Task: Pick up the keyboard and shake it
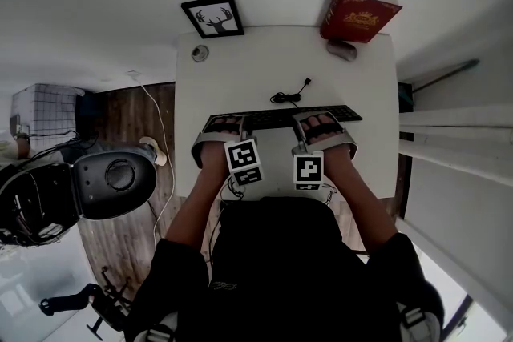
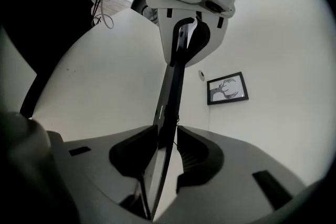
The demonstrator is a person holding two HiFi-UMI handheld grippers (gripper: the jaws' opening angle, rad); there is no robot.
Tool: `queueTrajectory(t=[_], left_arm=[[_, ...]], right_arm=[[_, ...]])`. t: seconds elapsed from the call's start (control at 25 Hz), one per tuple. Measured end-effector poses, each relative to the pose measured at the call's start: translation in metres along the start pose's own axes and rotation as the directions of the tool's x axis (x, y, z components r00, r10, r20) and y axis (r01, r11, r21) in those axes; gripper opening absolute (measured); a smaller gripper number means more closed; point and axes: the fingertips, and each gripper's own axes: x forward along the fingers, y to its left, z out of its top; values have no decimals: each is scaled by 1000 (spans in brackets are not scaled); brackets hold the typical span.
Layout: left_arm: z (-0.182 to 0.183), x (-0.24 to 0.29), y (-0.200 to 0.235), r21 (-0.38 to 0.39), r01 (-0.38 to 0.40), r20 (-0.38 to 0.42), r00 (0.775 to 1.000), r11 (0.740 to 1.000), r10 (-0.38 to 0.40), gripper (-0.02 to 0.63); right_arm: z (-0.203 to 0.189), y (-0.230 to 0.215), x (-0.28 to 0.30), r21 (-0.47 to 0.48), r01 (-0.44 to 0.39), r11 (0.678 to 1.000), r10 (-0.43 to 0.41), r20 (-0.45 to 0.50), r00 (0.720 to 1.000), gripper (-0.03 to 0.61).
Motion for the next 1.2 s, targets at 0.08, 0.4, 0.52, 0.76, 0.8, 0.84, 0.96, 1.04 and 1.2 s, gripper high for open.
queueTrajectory(t=[0.08, 0.4, 0.52, 0.76, 0.8, 0.84, 0.96, 1.04, 1.2], left_arm=[[0, -1, 0, 6, -3, -2, 1000, 1000, 3, 66], [-1, 2, 1, 0, -20, 10, 1000, 1000, 20, 69], [0, 5, 7, -19, -55, 16, 998, 998, 56, 80], [-10, -15, 38, -123, -245, 20, 968, 962, 249, 153], [-11, -20, 43, -148, -267, 22, 962, 952, 273, 153], [-13, -23, 45, -172, -274, 27, 959, 946, 282, 153], [-15, -19, 32, -216, -206, 57, 973, 954, 223, 153], [-17, -13, 20, -238, -141, 81, 983, 961, 164, 153], [-1, -12, 3, -245, -41, 185, 979, 969, 88, 158]], right_arm=[[4, 0, 3, -6, -1, 1000, 1, -3, 1000, 127], [6, 10, 10, 225, -231, 947, 229, 34, 973, 81], [6, 10, 10, 296, -292, 909, 295, 35, 955, 80], [11, 5, 9, 492, -344, 799, 374, 41, 926, 80], [10, 4, 9, 527, -344, 777, 384, 37, 923, 80], [9, 3, 10, 563, -343, 752, 394, 34, 919, 80], [8, 1, 8, 671, -337, 660, 427, 33, 904, 80], [8, 0, 5, 743, -331, 582, 446, 48, 894, 80], [7, -9, 3, 867, -295, 402, 440, 100, 893, 80]])
